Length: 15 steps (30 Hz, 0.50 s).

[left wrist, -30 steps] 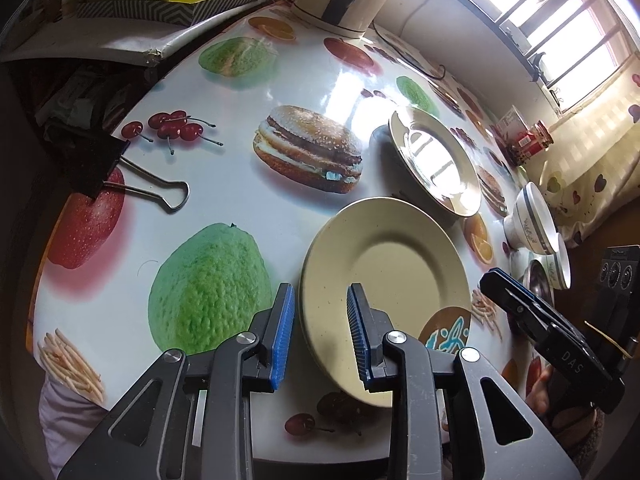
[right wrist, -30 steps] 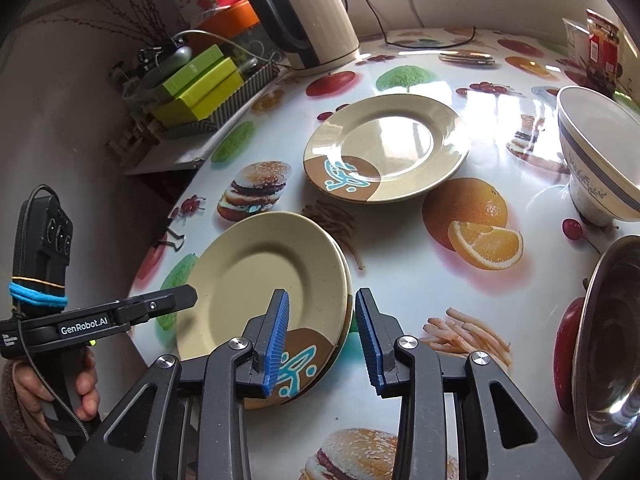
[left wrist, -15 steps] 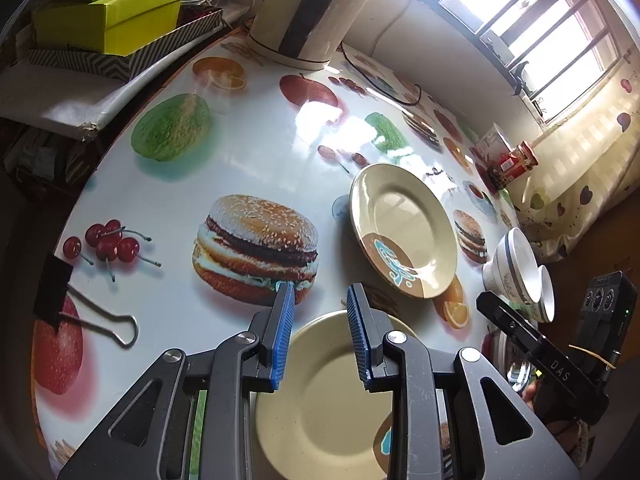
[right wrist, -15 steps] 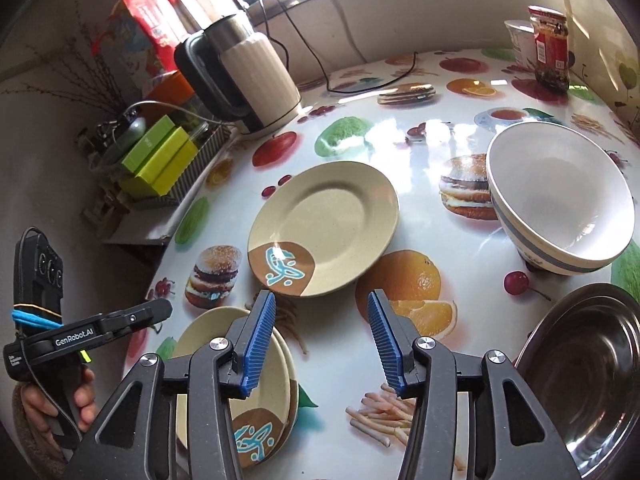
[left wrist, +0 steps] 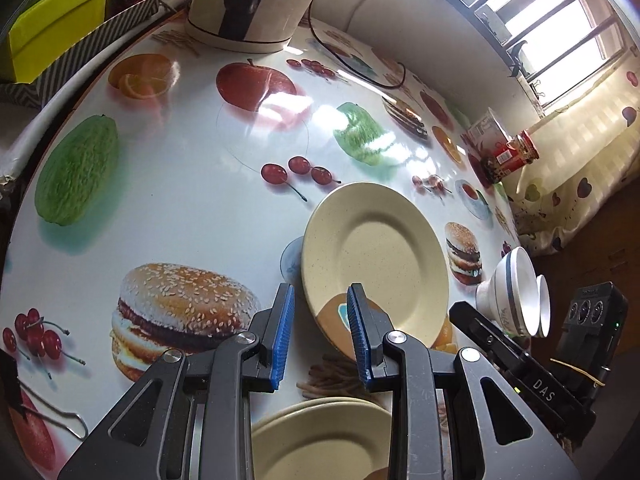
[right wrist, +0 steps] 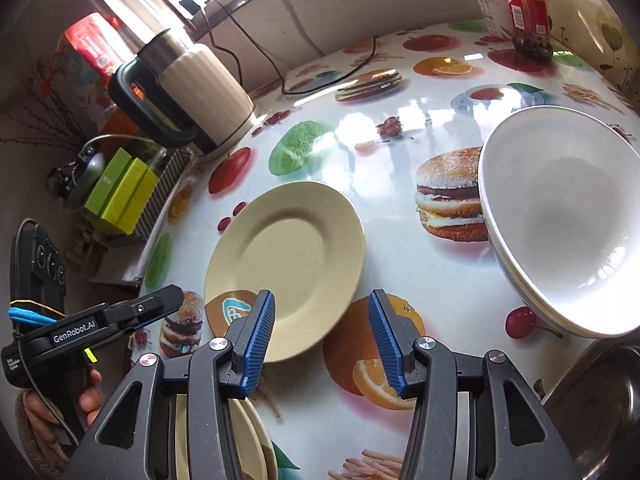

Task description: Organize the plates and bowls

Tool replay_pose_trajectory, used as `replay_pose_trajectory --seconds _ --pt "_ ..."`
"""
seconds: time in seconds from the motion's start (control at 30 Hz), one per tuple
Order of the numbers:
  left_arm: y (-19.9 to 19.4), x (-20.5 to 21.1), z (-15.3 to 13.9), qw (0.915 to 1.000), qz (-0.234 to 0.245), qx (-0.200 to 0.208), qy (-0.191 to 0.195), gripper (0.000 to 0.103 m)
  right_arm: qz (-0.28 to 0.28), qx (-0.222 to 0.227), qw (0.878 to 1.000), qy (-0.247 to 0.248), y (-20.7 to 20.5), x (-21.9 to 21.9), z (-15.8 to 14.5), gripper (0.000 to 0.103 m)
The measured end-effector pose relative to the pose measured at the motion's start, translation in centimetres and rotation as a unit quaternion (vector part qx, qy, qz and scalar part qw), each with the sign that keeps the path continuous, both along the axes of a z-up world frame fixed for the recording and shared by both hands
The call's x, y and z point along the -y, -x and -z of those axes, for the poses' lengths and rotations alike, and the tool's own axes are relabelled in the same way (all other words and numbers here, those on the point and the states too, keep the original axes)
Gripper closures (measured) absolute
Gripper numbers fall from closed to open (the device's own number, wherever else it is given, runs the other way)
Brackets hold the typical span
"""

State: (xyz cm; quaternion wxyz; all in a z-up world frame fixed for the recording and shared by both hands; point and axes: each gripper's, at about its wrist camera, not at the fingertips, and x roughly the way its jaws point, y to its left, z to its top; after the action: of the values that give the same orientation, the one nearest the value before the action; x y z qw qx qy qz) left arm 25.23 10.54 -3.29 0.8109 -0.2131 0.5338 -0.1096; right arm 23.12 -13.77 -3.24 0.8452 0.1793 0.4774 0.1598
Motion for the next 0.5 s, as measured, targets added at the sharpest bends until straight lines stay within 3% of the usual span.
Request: replay_pose_trajectory --seconds 0.5 --pt "-2.5 0.3 1.1 0.9999 0.003 -0.014 0.003 0.074 0.011 -0.015 1.0 -0.012 -2.1 0.3 1.5 0.055"
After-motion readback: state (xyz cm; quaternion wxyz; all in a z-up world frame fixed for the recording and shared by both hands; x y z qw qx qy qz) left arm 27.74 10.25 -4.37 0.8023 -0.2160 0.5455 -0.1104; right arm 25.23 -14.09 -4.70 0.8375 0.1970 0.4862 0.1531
